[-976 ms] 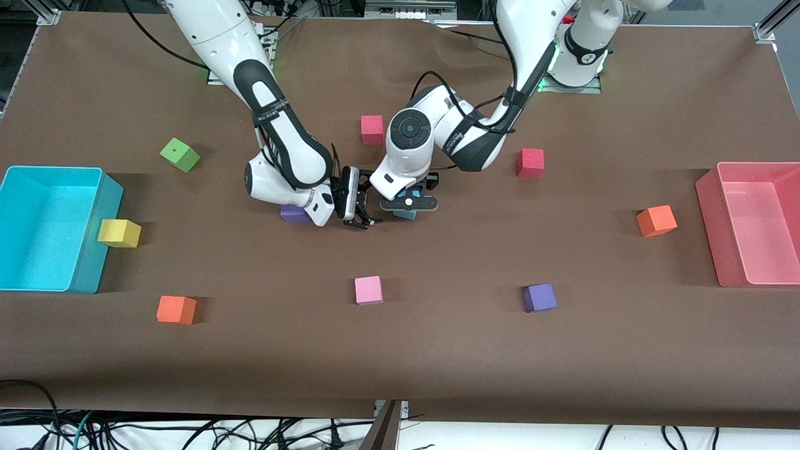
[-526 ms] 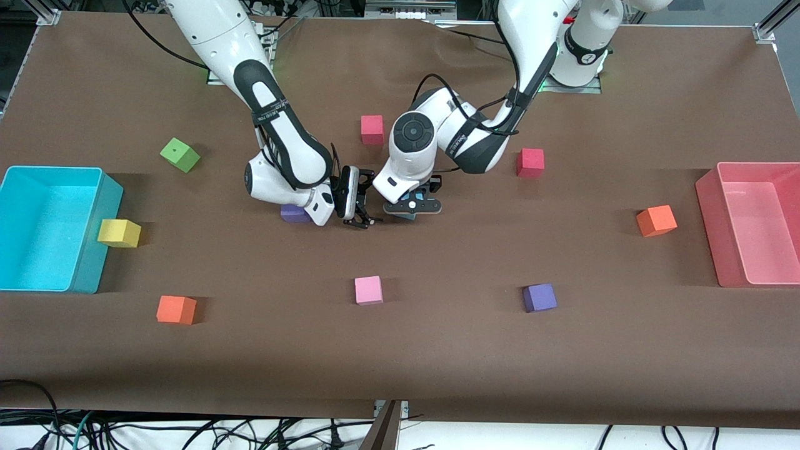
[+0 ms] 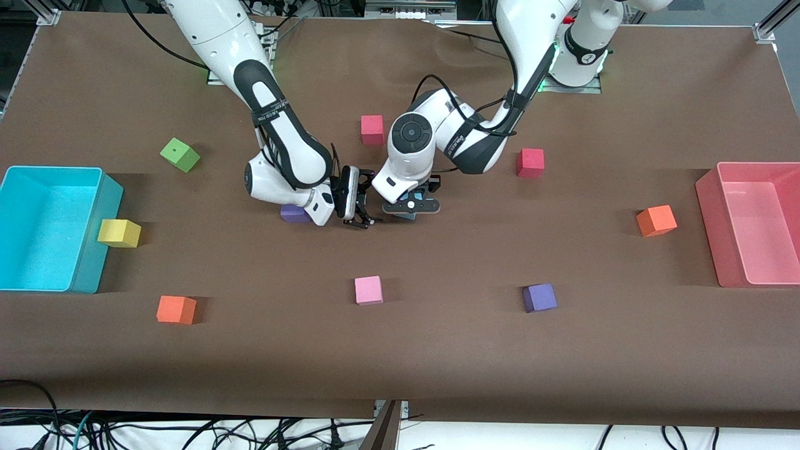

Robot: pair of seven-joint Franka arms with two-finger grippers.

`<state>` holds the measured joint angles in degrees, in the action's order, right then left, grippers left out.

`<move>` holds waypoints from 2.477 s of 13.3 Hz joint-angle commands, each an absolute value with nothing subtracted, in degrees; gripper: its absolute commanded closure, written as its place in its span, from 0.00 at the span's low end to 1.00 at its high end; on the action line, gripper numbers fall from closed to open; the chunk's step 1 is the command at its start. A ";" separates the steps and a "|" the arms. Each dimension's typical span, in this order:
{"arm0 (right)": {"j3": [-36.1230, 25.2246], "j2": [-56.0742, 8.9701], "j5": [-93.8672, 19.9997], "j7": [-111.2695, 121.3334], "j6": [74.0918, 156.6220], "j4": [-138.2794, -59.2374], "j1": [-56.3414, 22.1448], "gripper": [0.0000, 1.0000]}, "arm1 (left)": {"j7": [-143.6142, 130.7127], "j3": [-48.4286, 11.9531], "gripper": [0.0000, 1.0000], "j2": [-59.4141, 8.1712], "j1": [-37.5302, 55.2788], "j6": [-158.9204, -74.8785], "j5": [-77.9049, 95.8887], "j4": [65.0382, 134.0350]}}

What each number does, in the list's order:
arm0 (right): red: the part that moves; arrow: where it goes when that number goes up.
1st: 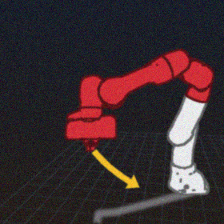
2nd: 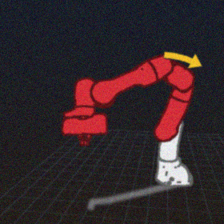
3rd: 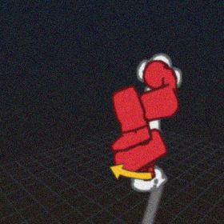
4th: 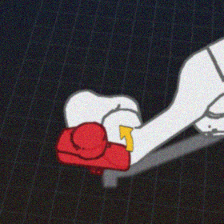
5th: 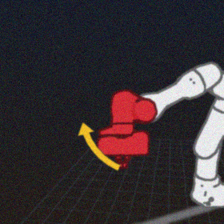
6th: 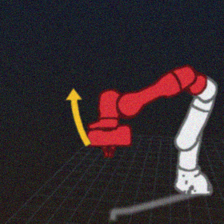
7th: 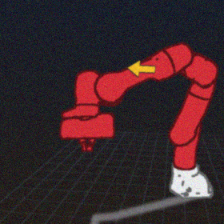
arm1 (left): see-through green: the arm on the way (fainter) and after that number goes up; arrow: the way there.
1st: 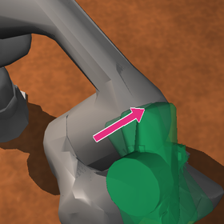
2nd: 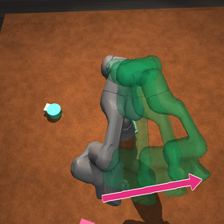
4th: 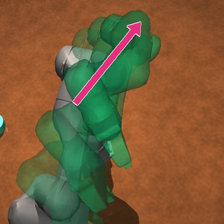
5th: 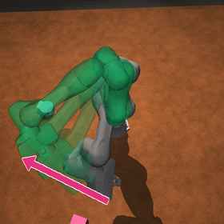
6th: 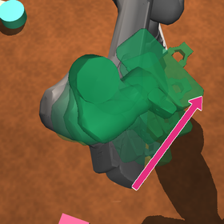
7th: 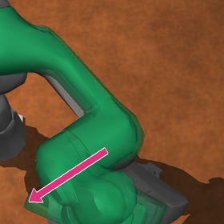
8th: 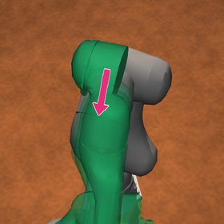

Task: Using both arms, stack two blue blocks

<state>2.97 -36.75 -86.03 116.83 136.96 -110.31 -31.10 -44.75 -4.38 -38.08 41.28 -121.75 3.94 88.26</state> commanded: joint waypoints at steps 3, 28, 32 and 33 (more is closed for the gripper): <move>3.25 -36.21 -87.19 117.95 136.41 -111.01 -30.67 0.00 | -44.91 -3.87 0.91 -39.73 42.45 -121.29 4.57 86.04; -6.04 -26.29 -78.87 114.53 121.15 -118.30 -29.53 0.00 | -20.76 -3.52 0.00 -5.31 14.88 -100.91 3.78 98.60; -16.94 -21.89 -57.96 102.42 104.20 -113.75 -29.53 0.00 | -11.27 3.31 0.00 0.69 12.13 -91.07 3.60 98.53; -19.49 -21.88 -55.22 99.52 99.45 -111.38 -29.53 0.00 | -8.81 6.21 0.00 0.96 12.13 -90.71 3.60 98.18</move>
